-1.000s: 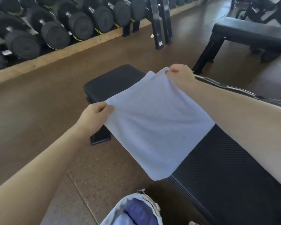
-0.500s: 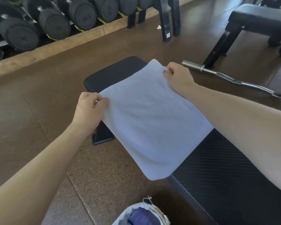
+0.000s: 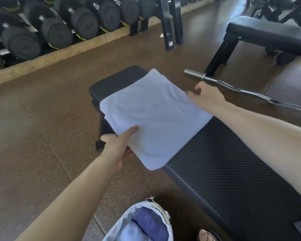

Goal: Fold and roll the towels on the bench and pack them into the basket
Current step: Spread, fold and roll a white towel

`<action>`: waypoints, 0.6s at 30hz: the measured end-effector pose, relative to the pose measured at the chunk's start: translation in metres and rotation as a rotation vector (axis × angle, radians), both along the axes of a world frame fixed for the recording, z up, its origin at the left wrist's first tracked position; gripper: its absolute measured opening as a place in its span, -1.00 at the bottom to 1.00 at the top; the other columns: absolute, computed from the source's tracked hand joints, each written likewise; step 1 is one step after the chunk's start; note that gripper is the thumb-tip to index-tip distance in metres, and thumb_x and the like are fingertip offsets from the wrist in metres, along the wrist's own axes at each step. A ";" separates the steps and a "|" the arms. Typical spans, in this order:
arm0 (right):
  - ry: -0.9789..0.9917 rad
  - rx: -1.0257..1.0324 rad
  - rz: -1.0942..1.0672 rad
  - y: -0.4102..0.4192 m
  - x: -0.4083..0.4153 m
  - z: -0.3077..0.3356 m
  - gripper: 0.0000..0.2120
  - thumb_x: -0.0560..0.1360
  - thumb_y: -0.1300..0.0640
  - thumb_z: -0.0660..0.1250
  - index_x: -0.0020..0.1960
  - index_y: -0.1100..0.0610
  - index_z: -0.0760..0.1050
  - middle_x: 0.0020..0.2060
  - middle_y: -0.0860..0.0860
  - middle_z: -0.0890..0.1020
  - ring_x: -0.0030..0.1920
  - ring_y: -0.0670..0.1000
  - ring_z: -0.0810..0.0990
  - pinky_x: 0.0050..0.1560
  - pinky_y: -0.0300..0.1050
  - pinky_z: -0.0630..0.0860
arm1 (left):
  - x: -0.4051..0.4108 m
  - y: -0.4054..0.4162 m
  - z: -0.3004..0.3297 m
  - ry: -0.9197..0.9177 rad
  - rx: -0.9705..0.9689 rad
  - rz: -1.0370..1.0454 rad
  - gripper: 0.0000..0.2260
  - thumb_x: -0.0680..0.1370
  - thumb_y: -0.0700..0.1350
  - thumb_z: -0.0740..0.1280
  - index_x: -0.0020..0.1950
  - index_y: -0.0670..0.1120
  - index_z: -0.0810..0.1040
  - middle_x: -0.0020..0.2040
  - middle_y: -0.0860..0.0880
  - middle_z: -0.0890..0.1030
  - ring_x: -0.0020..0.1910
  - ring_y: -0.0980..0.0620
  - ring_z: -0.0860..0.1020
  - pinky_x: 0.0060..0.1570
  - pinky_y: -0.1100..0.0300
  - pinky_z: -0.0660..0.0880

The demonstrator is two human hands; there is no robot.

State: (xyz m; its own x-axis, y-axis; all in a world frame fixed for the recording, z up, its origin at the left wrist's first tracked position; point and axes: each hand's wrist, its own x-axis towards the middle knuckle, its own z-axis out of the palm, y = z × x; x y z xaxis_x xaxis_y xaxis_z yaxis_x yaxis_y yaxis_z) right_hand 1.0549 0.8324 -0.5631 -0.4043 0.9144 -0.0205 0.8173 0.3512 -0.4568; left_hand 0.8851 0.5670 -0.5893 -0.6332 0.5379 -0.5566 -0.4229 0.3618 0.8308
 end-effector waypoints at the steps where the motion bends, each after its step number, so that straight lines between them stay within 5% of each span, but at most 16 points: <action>1: -0.007 -0.007 -0.006 -0.005 0.009 0.002 -0.49 0.55 -0.23 0.23 0.36 0.06 0.35 -0.02 0.02 0.56 -0.06 0.10 0.55 -0.08 -0.03 0.48 | 0.012 -0.004 0.002 -0.005 0.008 0.011 -0.31 0.41 0.04 0.58 0.31 -0.07 0.20 0.14 -0.07 0.55 0.02 -0.08 0.67 -0.13 0.02 0.67; 5: -0.025 -0.080 -0.023 -0.023 0.042 0.003 -0.55 0.56 -0.08 0.27 0.37 0.11 0.35 0.06 0.05 0.52 -0.03 0.10 0.49 -0.10 -0.06 0.40 | 0.052 -0.017 0.009 -0.048 0.001 -0.029 -0.36 0.48 -0.08 0.53 0.37 -0.08 0.18 0.21 -0.06 0.46 0.13 -0.11 0.59 -0.19 0.04 0.66; 10: 0.064 -0.113 -0.050 -0.036 0.079 0.003 -0.84 0.52 0.17 0.24 0.08 0.15 0.47 0.00 0.12 0.59 -0.10 0.09 0.51 -0.18 -0.05 0.44 | 0.088 -0.032 0.014 -0.046 0.088 -0.132 -0.61 0.56 -0.26 0.37 0.37 -0.12 0.42 0.26 -0.04 0.55 0.13 -0.05 0.62 -0.18 0.20 0.64; 16: 0.028 -0.074 -0.155 -0.041 0.165 0.014 -0.85 0.45 0.24 0.28 -0.05 0.06 0.55 -0.02 0.00 0.59 0.00 0.10 0.55 -0.05 -0.08 0.49 | 0.144 -0.060 0.024 -0.141 0.000 -0.239 -0.82 0.62 -0.19 0.35 0.13 -0.30 0.58 -0.26 -0.10 0.66 -0.34 0.10 0.65 -0.31 0.26 0.59; 18: -0.062 -0.065 -0.140 -0.044 0.196 0.013 -0.88 0.44 0.23 0.28 -0.12 0.05 0.55 -0.05 0.00 0.62 -0.04 0.10 0.56 -0.09 -0.06 0.50 | 0.167 -0.070 0.024 -0.183 -0.029 -0.288 -0.81 0.64 -0.17 0.34 0.13 -0.28 0.58 -0.25 -0.11 0.66 -0.35 0.11 0.67 -0.33 0.27 0.59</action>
State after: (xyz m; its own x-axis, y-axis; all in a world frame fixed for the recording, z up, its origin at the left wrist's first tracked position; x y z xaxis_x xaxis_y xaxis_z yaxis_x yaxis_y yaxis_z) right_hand 1.2513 0.7881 -0.5503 -0.2690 0.9577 -0.1021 0.8834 0.2032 -0.4223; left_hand 1.0523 0.4969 -0.5653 -0.3461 0.6622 -0.6646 -0.4408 0.5105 0.7383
